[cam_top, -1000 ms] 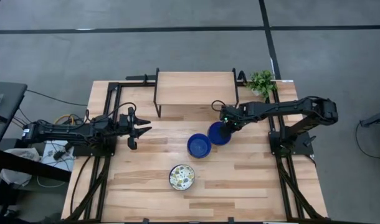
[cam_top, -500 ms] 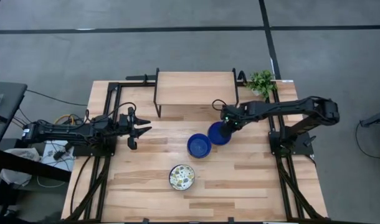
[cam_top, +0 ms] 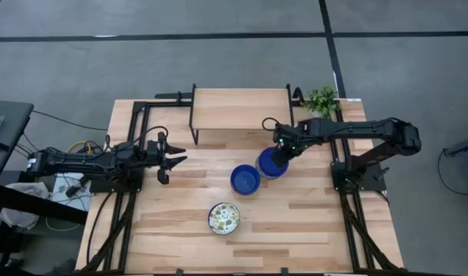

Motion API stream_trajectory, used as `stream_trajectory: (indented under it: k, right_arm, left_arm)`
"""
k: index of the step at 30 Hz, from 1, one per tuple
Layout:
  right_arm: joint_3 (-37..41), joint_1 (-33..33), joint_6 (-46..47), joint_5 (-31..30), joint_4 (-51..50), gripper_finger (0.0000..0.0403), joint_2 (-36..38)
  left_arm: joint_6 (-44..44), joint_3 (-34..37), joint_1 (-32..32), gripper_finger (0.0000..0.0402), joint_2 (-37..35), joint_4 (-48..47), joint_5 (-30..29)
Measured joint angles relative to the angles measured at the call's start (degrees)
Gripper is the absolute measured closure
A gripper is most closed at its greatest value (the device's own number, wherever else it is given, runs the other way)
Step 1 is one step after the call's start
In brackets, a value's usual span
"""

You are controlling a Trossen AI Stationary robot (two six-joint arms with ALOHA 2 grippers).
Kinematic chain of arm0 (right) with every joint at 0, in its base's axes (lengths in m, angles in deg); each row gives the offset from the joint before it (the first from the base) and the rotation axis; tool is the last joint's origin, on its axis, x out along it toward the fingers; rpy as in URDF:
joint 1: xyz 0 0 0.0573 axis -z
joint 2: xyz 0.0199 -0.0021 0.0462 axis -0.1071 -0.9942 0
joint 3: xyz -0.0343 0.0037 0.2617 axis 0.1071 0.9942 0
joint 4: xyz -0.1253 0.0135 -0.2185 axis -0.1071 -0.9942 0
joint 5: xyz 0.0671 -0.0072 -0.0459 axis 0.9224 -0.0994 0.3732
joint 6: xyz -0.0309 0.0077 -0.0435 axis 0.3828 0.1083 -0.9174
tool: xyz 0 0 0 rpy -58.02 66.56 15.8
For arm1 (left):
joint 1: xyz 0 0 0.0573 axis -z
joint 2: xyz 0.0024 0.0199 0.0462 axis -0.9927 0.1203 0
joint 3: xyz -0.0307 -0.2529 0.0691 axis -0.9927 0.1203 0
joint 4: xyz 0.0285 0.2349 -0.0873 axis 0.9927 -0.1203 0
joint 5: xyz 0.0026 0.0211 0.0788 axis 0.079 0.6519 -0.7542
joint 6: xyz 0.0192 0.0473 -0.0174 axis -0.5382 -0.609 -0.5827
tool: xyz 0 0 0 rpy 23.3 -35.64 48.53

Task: Pick & Place Mini bowls
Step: Put the top blue bowl on the shelf

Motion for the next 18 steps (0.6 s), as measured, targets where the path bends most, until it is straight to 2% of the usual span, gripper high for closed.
stream_trajectory:
  k: [5,11,18]
  right_arm:
    - [-6.1,0.0,-2.7,2.2,-8.6,0.0403,0.0]
    - [-13.5,-0.1,-6.9,8.8,-18.2,0.0403,0.0]
    - [-18.2,-3.1,-7.7,14.5,-26.4,0.0403,0.0]
  left_arm:
    - [0.0,0.0,0.0,0.0286,0.4,0.3,0.0]
    - [0.0,0.0,0.0,0.0286,0.4,0.5,0.0]
    - [0.0,0.0,0.0,0.0286,0.4,0.6,0.0]
